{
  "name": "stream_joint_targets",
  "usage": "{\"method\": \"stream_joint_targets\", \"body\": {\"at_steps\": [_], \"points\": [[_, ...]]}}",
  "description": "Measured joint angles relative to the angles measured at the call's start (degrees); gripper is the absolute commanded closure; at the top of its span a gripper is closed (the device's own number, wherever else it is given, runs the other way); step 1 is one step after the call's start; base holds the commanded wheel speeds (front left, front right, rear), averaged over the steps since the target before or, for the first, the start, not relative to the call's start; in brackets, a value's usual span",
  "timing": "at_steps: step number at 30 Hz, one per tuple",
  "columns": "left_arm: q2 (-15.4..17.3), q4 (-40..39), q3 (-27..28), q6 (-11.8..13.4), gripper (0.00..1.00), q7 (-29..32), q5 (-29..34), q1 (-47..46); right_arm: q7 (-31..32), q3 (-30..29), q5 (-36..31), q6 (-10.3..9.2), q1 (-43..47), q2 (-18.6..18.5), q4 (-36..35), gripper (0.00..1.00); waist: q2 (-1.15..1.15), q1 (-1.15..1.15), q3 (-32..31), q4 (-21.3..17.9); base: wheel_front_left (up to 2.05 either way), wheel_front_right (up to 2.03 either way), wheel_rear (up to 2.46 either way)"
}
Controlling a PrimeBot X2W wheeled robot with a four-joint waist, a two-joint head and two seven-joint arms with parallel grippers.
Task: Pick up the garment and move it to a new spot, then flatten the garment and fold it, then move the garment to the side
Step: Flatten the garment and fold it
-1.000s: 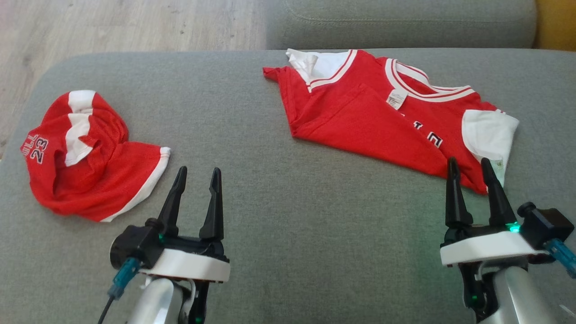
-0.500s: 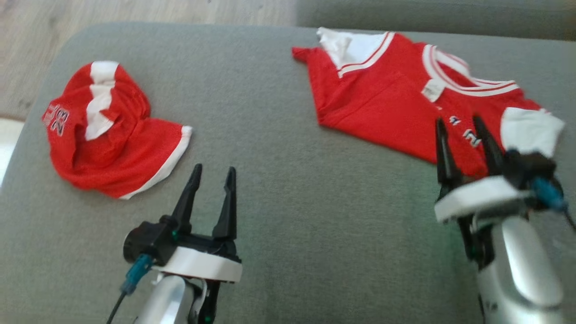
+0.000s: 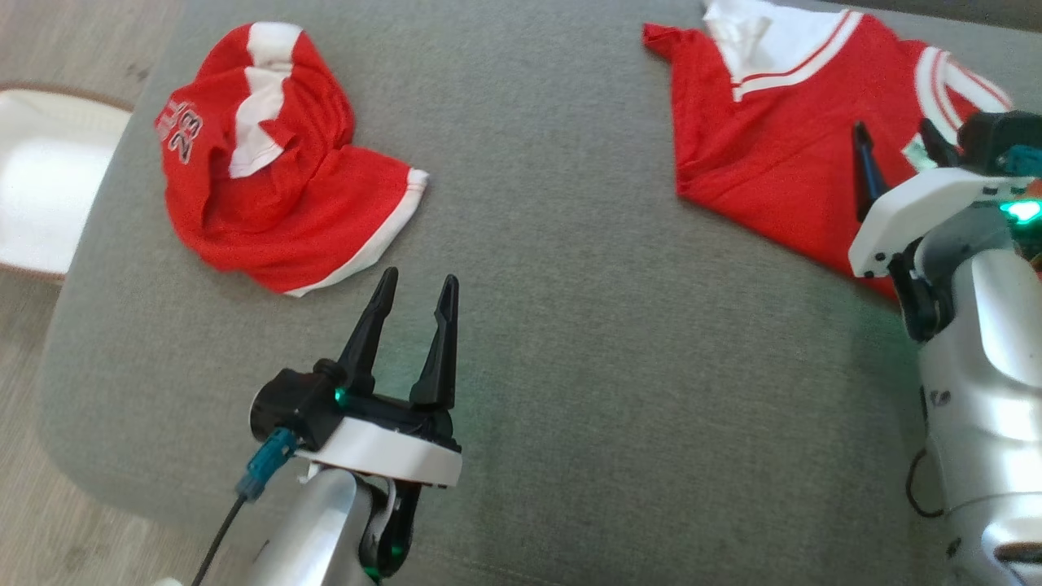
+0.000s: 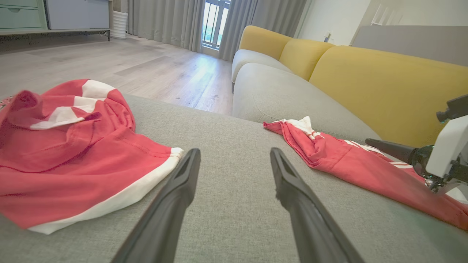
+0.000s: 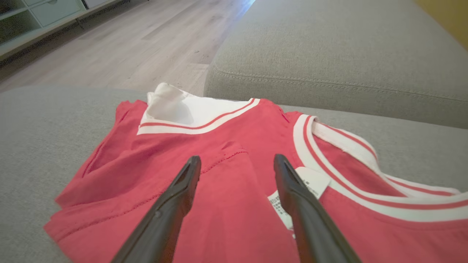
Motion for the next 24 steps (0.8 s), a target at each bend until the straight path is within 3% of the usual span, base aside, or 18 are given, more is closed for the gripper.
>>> {"method": "stream_joint_targets", "body": {"at_steps": [6, 14, 15, 16, 17, 18, 24], "points": [[-0.02, 0.16, -0.71, 0.25, 0.00, 0.01, -0.33, -0.89, -1.66, -2.70, -3.52, 0.00, -3.96, -0.33, 7.48, 0.00, 0.00, 0.00, 1.55, 2.04, 0.00, 0.00, 0.00], [-0.02, 0.25, -1.02, 0.25, 0.00, 0.01, -0.33, -1.47, -3.88, -5.65, -6.41, 0.00, -7.43, -0.27, 13.84, 0.00, 0.00, -0.01, 2.69, 1.99, 0.00, 0.00, 0.00], [-0.02, 0.25, -1.27, 0.25, 0.00, 0.01, -0.33, -1.69, -4.17, -5.66, -6.50, 0.00, -7.75, -0.20, 14.46, 0.05, 0.00, -0.01, 2.81, 1.96, 0.00, 0.00, 0.00], [-0.03, 0.25, -1.44, 0.25, 0.00, 0.01, -0.33, -1.94, -4.67, -5.61, -6.53, 0.00, -8.16, -0.07, 15.08, 0.38, 0.00, -0.01, 2.91, 1.90, 0.00, 0.00, 0.00], [-0.04, 0.25, -1.46, 0.25, 0.00, 0.00, -0.33, -2.18, -5.26, -5.46, -6.53, 0.00, -8.54, 0.11, 15.60, 0.79, 0.00, -0.01, 2.99, 1.82, 0.00, 0.00, 0.00], [-0.05, 0.25, -1.45, 0.25, 0.00, 0.00, -0.33, -2.36, -5.99, -5.09, -6.53, 0.00, -8.87, 0.30, 16.04, 1.00, 0.00, -0.01, 3.04, 1.71, 0.00, 0.00, 0.00], [-0.07, 1.04, -1.10, 0.44, 0.00, 0.01, -0.24, -2.40, -12.14, -0.49, -6.13, 0.00, -10.06, 1.45, 18.62, 1.00, 0.00, -0.01, 2.29, 0.14, 0.00, 0.00, 0.00]]}}
